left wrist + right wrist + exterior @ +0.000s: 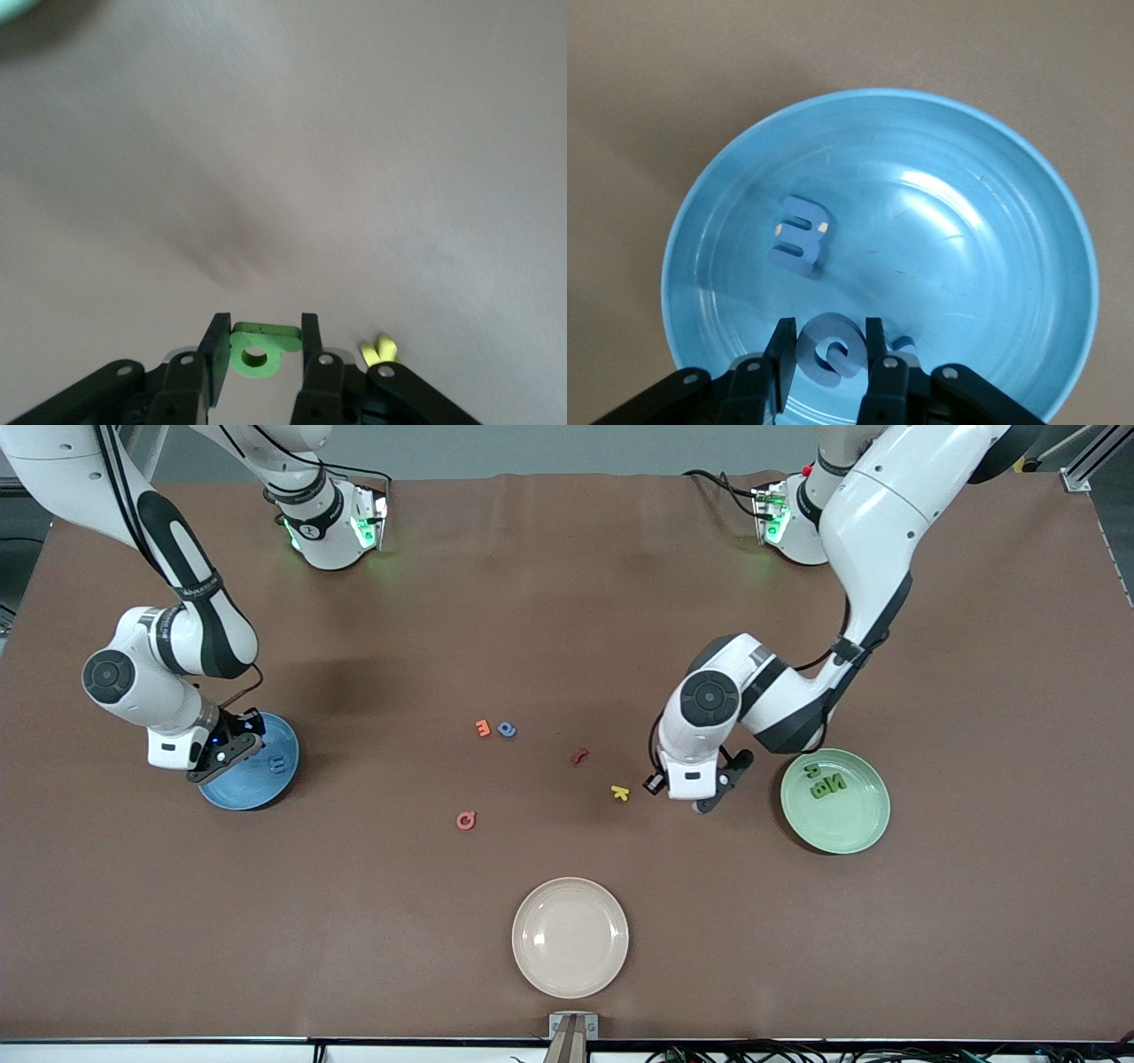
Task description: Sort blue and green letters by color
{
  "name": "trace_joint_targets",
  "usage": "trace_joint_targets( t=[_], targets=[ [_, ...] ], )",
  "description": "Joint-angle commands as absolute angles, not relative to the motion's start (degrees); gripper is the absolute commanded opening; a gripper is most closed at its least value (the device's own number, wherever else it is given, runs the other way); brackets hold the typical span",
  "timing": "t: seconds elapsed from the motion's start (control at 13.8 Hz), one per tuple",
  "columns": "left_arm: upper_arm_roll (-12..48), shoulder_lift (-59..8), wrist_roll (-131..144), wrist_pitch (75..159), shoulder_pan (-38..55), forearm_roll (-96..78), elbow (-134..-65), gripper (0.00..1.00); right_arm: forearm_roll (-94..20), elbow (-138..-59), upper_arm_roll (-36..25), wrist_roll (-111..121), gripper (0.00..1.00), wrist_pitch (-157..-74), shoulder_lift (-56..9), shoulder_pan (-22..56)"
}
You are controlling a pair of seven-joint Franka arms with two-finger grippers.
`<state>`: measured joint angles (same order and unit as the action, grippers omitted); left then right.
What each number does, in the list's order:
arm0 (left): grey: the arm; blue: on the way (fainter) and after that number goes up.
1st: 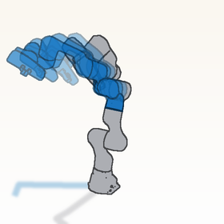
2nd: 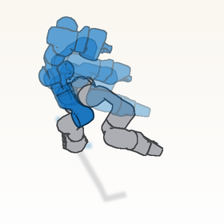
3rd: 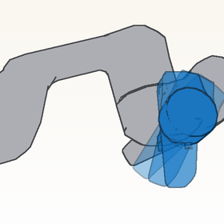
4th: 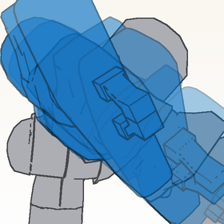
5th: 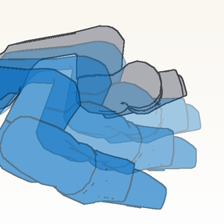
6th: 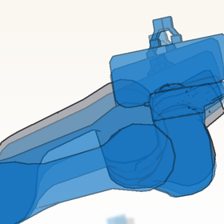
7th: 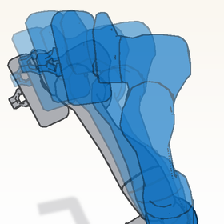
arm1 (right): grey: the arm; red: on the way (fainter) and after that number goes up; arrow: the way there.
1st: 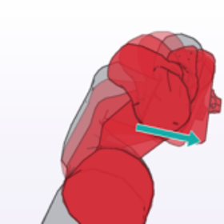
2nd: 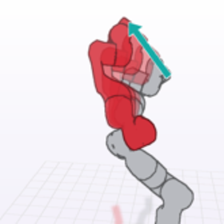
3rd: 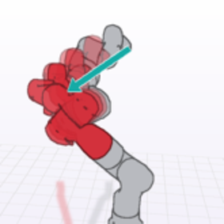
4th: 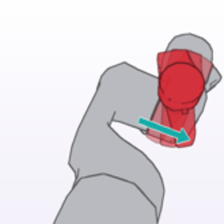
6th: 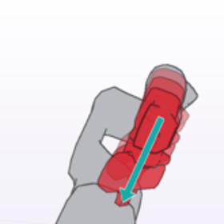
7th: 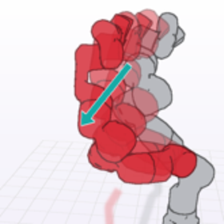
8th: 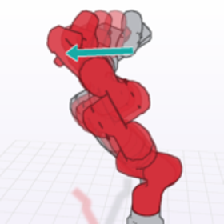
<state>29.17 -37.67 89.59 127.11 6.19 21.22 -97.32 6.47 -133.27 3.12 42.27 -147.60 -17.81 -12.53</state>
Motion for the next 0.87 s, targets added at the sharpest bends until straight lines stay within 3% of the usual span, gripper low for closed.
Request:
trace_joint_targets(
  t=[0.0,0.07,0.36,0.65,0.8],
  targets=[
    [29.6,-35.2,85.6,124.7,3.8,21.7,-98.8,0.0,6.6,-134.5,4.0,42.6,0.7,-148.7,-16.8,-13.4],
    [29.6,-35.7,86.0,125.0,4.1,21.6,-98.4,0.0,6.6,-134.4,4.0,42.1,0.75,-148.4,-16.7,-13.2],
    [29.5,-35.2,84.5,124.8,3.0,21.6,-98.3,0.0,6.5,-134.2,4.2,35.6,0.78,-147.7,-15.6,-10.6],
    [29.5,-34.5,75.1,124.5,-3.1,21.7,-99.0,0.0,6.2,-133.7,4.4,10.8,0.78,-147.7,-14.4,-3.3],
    [29.5,-33.6,69.9,123.3,-6.2,21.7,-100.0,0.0,0.7,-132.3,4.2,-2.5,0.78,-147.7,-14.5,1.6]
  ],
)
